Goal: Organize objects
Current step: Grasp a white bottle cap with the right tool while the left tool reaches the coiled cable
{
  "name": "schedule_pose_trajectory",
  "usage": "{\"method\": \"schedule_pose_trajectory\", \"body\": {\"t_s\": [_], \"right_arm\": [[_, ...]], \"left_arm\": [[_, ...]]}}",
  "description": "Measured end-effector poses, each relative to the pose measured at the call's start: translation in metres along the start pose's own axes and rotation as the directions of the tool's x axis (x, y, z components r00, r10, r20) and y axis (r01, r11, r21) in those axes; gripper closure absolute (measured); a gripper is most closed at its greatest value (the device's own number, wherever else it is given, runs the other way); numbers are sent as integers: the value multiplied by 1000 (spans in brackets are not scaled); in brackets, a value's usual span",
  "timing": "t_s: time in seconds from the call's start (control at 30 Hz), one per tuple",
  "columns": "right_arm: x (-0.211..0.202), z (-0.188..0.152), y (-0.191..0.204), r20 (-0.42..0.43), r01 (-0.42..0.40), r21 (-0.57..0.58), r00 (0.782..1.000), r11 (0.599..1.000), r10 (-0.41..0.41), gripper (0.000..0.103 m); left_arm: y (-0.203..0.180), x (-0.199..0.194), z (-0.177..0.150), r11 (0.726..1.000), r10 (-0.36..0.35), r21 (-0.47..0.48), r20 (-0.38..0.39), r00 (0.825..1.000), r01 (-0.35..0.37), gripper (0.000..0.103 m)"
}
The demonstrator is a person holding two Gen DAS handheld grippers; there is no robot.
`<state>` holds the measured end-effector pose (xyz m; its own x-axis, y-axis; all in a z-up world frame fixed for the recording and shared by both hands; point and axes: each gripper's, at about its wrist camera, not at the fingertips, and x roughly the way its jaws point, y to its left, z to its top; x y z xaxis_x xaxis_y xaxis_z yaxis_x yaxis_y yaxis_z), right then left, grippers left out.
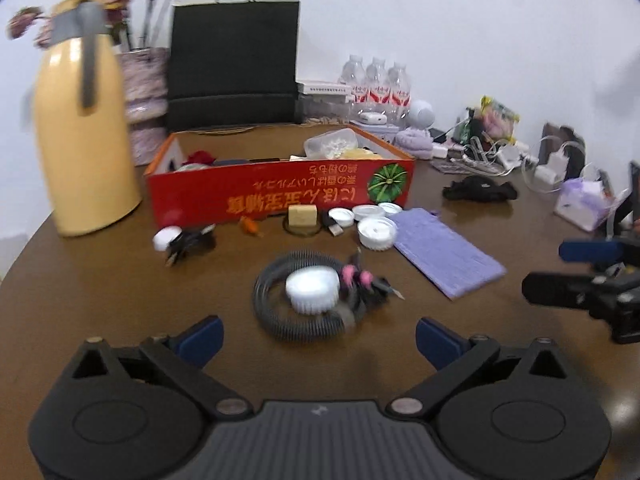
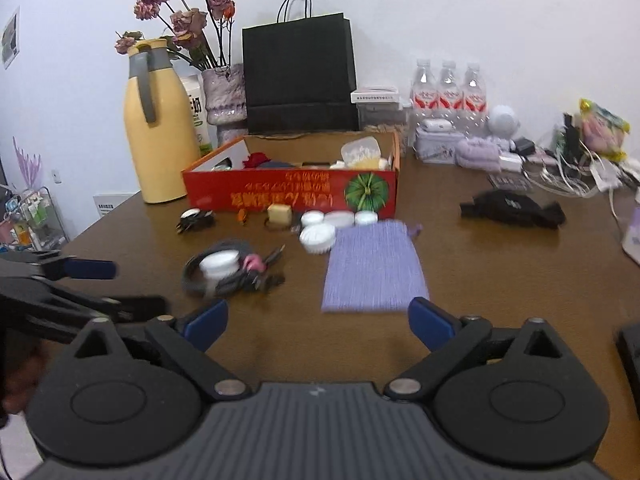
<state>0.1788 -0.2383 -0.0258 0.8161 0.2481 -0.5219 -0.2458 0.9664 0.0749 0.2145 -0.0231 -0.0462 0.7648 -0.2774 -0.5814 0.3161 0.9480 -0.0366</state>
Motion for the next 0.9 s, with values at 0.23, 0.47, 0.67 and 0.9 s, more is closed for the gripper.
{"method": "schedule_pose_trajectory", "body": {"t_s": [0.23,0.47,0.67,0.9], "right_arm": [[89,33,-5,-56,-34,-72,998,997,30,21],[158,37,6,-129,-47,-157,991,986,27,56],[137,67,18,-70,-84,-180,995,980,72,64],[122,39,10,-177,-90,-140,982,986,64,63]], "left_arm": [[10,70,15,995,-35,88,-100,994,43,1],[17,74,17,992,-66,104,-82,994,74,11],[18,53,42,992,-64,111,6,998,63,13],[28,43,45,995,-93,30,-82,992,96,86]]}}
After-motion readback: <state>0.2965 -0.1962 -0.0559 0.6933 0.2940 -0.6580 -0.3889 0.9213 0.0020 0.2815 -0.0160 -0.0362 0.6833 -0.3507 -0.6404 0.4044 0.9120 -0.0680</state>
